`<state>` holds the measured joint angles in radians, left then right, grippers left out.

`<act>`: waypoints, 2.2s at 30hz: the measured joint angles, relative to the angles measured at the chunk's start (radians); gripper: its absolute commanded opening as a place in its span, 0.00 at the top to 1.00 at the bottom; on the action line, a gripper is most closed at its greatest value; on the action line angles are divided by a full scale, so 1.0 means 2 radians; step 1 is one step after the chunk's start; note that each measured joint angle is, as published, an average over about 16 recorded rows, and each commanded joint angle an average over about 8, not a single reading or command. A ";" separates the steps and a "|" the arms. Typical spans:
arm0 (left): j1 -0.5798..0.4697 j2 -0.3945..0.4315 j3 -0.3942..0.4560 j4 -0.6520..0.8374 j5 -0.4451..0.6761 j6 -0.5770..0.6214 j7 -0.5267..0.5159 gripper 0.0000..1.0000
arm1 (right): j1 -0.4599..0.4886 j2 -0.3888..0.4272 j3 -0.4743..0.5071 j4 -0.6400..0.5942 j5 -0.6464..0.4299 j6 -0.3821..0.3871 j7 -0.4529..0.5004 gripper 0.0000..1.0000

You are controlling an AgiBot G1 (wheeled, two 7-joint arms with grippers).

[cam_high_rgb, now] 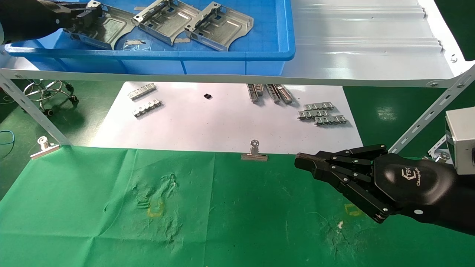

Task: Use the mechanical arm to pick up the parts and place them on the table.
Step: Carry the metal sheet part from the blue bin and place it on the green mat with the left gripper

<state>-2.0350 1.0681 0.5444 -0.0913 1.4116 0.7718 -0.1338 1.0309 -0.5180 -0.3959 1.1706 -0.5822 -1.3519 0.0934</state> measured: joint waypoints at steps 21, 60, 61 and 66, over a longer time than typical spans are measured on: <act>0.051 -0.080 -0.063 -0.127 -0.115 0.221 0.088 1.00 | 0.000 0.000 0.000 0.000 0.000 0.000 0.000 1.00; 0.261 -0.171 0.117 -0.355 -0.135 0.313 0.342 1.00 | 0.000 0.000 0.000 0.000 0.000 0.000 0.000 1.00; 0.266 -0.170 0.118 -0.355 -0.132 0.307 0.344 1.00 | 0.000 0.000 0.000 0.000 0.000 0.000 0.000 1.00; 0.284 -0.163 0.121 -0.355 -0.124 0.278 0.351 1.00 | 0.000 0.000 0.000 0.000 0.000 0.000 0.000 1.00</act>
<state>-1.4666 0.7423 0.7855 -0.8006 1.1643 1.3283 0.5691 1.0309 -0.5180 -0.3959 1.1706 -0.5822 -1.3519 0.0934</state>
